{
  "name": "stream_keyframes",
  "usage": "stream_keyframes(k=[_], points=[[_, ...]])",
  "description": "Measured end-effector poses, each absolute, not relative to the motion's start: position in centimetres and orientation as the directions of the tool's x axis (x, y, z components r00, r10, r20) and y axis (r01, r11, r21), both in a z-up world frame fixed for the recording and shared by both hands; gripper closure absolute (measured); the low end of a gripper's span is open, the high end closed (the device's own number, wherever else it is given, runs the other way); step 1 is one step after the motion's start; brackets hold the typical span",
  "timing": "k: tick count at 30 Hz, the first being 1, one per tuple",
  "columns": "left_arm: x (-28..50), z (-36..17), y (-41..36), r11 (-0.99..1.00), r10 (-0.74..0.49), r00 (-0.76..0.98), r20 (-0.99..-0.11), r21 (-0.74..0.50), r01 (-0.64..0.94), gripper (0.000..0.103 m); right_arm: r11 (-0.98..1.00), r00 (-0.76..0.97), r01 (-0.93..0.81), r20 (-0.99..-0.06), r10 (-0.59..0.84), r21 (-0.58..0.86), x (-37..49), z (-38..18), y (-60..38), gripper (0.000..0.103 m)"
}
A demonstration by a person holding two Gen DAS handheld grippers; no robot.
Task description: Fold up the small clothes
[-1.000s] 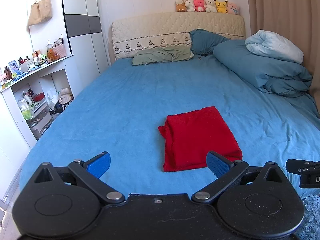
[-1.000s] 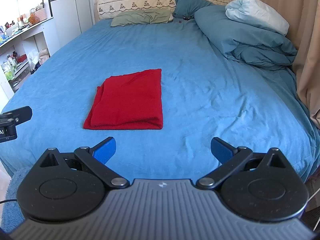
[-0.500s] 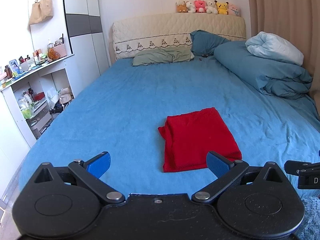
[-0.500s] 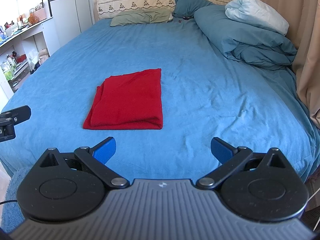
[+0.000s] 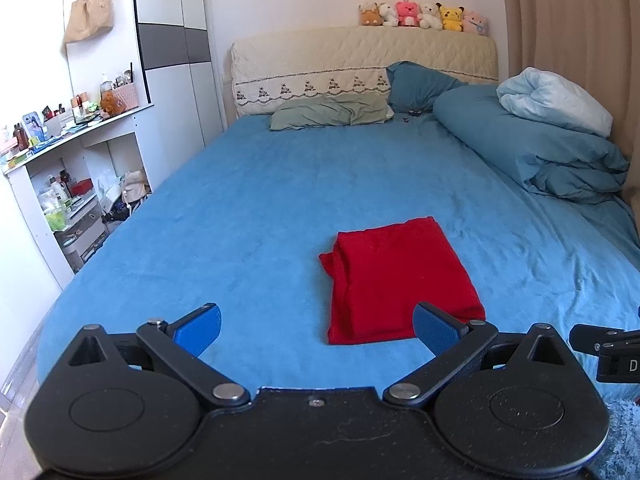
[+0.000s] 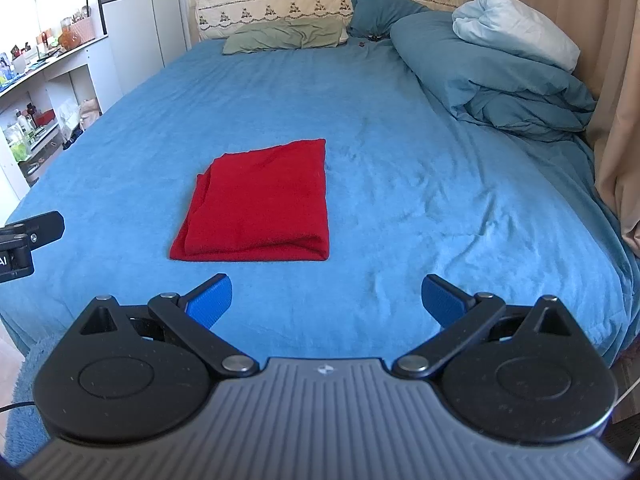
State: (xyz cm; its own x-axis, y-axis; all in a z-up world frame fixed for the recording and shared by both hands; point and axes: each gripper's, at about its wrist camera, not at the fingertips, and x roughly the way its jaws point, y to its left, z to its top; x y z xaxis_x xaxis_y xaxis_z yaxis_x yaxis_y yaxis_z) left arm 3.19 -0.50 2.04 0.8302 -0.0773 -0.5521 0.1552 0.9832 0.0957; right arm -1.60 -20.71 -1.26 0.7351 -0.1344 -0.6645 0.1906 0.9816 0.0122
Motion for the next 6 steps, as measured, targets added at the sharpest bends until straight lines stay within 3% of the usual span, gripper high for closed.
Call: stream_keyframes(k=[6], points=[[3.31,1.81,-0.79,0.983,-0.052,0.837,-0.545,0.121,0.139,0.000,0.982,0.735,0.190,-0.665,-0.134,0.012,-1.56,-1.29,-20.72,0.000]])
